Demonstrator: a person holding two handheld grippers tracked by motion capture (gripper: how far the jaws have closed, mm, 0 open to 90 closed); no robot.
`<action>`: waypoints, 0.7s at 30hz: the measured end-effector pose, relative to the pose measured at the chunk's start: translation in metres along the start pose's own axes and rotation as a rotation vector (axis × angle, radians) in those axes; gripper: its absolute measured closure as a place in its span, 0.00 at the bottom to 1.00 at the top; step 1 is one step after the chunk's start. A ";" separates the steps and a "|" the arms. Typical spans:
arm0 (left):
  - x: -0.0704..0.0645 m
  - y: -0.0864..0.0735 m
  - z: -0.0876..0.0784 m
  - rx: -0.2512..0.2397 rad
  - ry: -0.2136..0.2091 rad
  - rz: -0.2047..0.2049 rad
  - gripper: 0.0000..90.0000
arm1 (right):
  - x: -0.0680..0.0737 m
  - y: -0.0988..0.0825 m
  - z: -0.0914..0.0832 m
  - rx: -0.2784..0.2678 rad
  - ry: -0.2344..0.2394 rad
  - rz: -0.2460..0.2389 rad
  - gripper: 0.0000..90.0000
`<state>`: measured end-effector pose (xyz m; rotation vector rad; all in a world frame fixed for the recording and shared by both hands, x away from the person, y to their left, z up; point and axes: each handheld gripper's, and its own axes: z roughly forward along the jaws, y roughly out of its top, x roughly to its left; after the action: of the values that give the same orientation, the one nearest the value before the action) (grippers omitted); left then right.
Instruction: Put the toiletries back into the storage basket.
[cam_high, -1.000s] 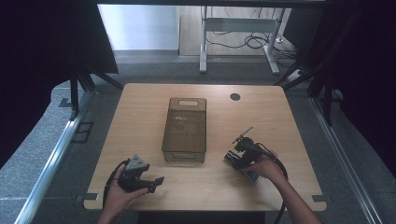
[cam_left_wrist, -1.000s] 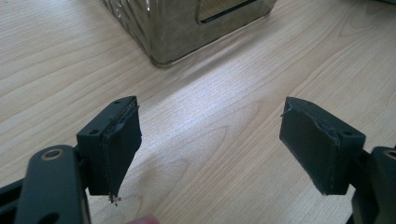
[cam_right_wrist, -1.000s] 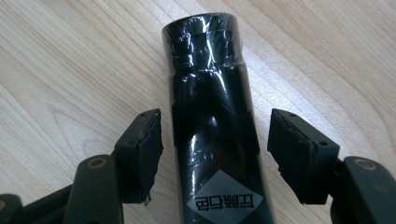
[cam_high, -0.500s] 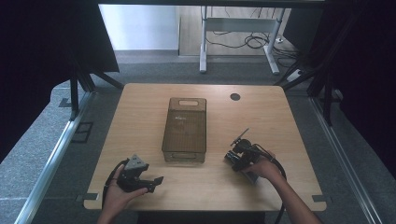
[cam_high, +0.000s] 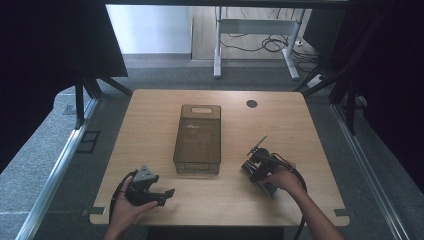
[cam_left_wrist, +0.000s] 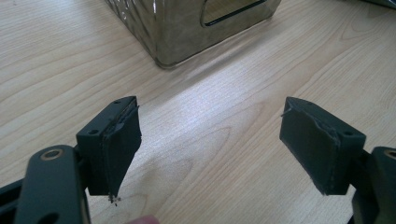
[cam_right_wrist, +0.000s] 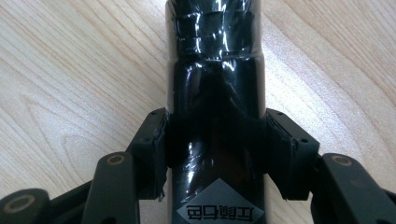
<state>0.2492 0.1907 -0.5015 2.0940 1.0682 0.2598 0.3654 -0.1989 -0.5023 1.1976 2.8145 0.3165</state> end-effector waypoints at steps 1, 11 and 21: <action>0.000 0.000 0.000 0.001 0.000 0.000 0.23 | -0.001 0.001 0.000 0.007 0.003 -0.007 0.51; 0.001 0.000 -0.002 -0.002 0.001 -0.004 0.23 | 0.000 0.004 -0.002 0.044 0.049 0.008 0.52; 0.001 0.000 -0.002 -0.005 0.001 -0.008 0.23 | -0.002 0.007 -0.023 0.013 0.075 0.017 0.52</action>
<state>0.2489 0.1926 -0.4999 2.0848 1.0748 0.2593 0.3684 -0.1995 -0.4781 1.2384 2.8751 0.3514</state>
